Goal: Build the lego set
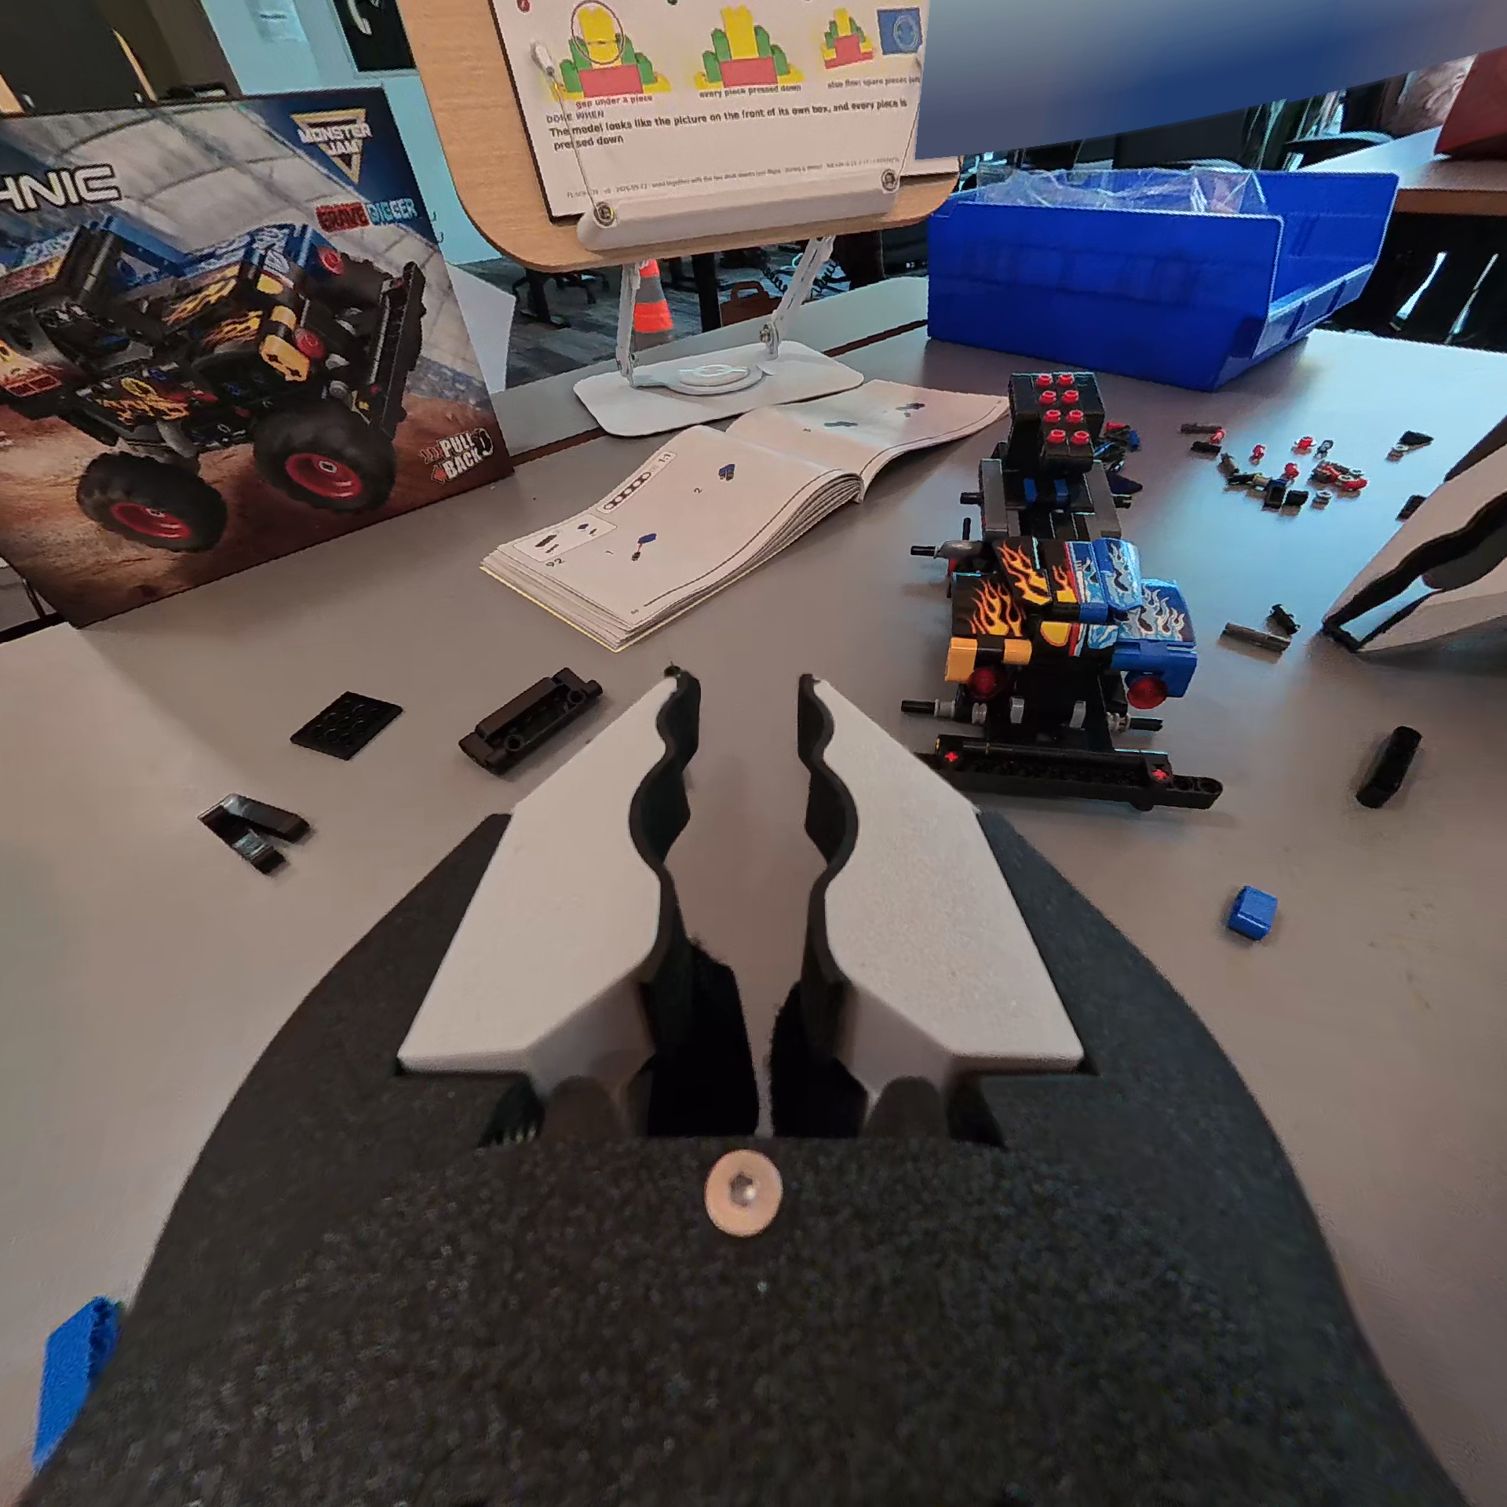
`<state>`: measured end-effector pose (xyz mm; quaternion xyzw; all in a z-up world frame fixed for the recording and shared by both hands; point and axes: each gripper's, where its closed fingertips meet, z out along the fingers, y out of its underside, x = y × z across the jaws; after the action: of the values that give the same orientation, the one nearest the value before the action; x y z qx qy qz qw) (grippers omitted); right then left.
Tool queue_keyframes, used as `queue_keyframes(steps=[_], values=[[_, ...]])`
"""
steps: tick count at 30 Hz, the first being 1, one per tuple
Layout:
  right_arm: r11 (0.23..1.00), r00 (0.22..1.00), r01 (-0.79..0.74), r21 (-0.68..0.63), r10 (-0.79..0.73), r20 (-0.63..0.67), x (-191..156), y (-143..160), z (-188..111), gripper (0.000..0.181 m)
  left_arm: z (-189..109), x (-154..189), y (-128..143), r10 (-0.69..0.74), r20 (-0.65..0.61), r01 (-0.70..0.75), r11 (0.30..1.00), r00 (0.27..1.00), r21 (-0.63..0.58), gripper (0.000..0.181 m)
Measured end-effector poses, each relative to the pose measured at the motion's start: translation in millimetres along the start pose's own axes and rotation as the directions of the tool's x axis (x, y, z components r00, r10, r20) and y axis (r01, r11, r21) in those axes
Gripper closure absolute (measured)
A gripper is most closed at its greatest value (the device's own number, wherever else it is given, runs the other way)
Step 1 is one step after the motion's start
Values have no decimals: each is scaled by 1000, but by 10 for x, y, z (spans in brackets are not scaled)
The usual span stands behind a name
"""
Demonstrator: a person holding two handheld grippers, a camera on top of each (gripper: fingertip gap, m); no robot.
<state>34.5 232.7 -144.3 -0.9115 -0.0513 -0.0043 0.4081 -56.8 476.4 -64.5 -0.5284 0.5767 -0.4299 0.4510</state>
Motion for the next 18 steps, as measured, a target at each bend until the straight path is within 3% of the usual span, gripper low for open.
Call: queue_keyframes(steps=[6, 11, 15, 18], values=[[1000, 1000, -16, 15, 16, 7, 10, -18, -6, 161, 78, 98, 106, 82, -13, -83, 994, 997, -76, 158], [995, 1000, -3, 100, 4, -8, -22, -200, -92, 158, 82, 149, 120, 141, -7, -141, 987, 990, -82, 158], [988, 990, 27, 153, -48, 132, -453, -427, -36, 157, 52, 268, 95, 244, -13, -245, 968, 970, -55, 164], [980, 966, 21, 200, -71, 248, -803, -577, 22, 157, -44, 684, 116, 273, -211, -287, 957, 939, -38, 172]])
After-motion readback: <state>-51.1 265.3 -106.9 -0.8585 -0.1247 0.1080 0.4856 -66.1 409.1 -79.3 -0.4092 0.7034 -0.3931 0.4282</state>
